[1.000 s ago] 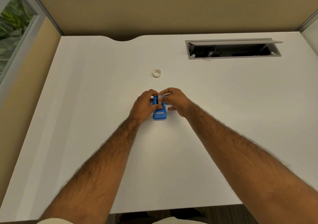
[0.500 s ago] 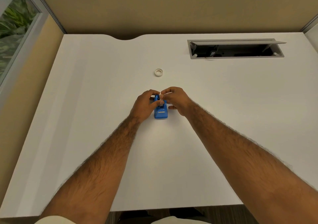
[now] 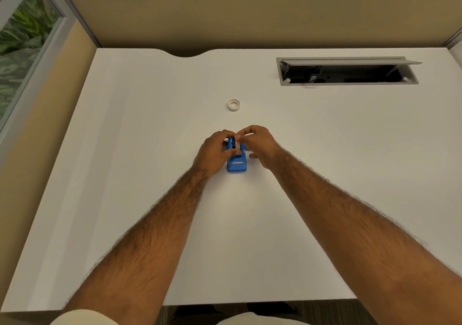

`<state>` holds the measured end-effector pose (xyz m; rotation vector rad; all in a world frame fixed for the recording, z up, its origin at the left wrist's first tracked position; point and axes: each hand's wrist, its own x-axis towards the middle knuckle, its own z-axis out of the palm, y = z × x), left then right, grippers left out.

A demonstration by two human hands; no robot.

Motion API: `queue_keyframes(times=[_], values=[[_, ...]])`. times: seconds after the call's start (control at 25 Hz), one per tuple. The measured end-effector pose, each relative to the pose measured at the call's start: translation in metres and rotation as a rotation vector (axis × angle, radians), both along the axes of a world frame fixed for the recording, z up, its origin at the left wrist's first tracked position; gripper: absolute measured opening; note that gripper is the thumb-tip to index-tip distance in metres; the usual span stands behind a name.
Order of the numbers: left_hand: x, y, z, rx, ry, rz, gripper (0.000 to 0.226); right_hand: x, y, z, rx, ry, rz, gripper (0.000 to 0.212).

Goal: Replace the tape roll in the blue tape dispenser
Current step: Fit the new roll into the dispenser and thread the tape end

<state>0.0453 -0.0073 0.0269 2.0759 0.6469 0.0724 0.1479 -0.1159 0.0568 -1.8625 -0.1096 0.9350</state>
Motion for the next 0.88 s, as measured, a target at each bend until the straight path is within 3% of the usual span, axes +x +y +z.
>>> queue_keyframes(times=[0.2,0.56,0.88], values=[[-0.001,-0.002,-0.004,0.040,0.017,-0.018,0.049,0.000,0.005,0.000,-0.015,-0.088,-0.016,0.017],[-0.001,0.004,-0.004,0.004,-0.011,-0.038,0.046,-0.006,-0.008,-0.003,0.052,-0.030,0.003,0.024],[0.002,0.002,-0.005,0.010,0.007,-0.023,0.045,0.000,-0.003,-0.005,0.001,-0.163,0.056,0.019]])
